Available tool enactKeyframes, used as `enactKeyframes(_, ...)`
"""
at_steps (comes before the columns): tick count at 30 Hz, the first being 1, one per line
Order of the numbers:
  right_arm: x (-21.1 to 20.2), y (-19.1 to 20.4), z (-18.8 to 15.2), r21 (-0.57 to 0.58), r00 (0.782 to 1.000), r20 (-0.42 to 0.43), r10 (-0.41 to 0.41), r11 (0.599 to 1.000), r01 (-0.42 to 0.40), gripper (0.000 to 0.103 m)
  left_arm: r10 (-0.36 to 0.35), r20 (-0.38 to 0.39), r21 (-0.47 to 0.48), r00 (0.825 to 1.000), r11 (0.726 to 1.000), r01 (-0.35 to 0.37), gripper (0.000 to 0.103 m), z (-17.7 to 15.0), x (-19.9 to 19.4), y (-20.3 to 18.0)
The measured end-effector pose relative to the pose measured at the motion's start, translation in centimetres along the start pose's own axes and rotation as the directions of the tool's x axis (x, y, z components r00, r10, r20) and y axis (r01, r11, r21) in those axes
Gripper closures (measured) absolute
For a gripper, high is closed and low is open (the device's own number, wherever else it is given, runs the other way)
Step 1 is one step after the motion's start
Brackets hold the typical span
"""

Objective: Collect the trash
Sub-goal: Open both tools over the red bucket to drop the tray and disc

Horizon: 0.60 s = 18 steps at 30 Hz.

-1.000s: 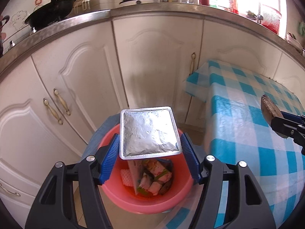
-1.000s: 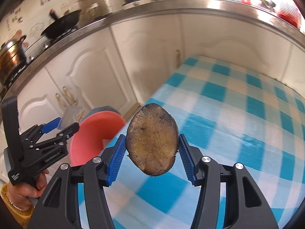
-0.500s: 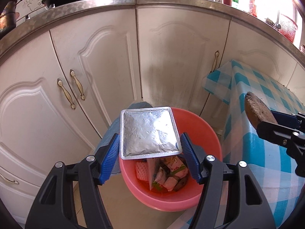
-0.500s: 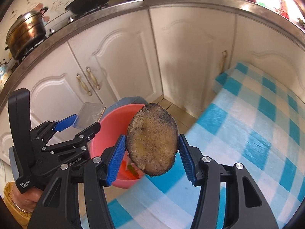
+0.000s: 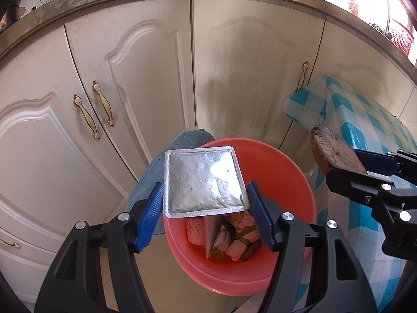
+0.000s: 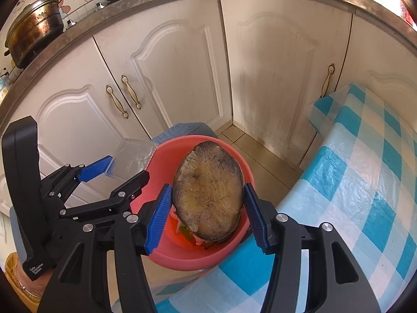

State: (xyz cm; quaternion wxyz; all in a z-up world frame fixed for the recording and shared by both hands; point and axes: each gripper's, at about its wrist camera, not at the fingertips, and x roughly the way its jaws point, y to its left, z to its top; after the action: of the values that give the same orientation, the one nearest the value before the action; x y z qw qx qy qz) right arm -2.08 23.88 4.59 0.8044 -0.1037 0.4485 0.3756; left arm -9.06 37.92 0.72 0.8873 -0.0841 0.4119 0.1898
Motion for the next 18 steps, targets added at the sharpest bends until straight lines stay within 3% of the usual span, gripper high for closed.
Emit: enactKeyframes(18, 2.6, -0.7, 0.7, 0.023, 0.999, -0.035, 0.0, 1.0, 0.001, 0.046, -0.005, -0.061, 0.011, 0.998, 1.0, 0.006, 0.038, 0.3, 3.5, -0.8)
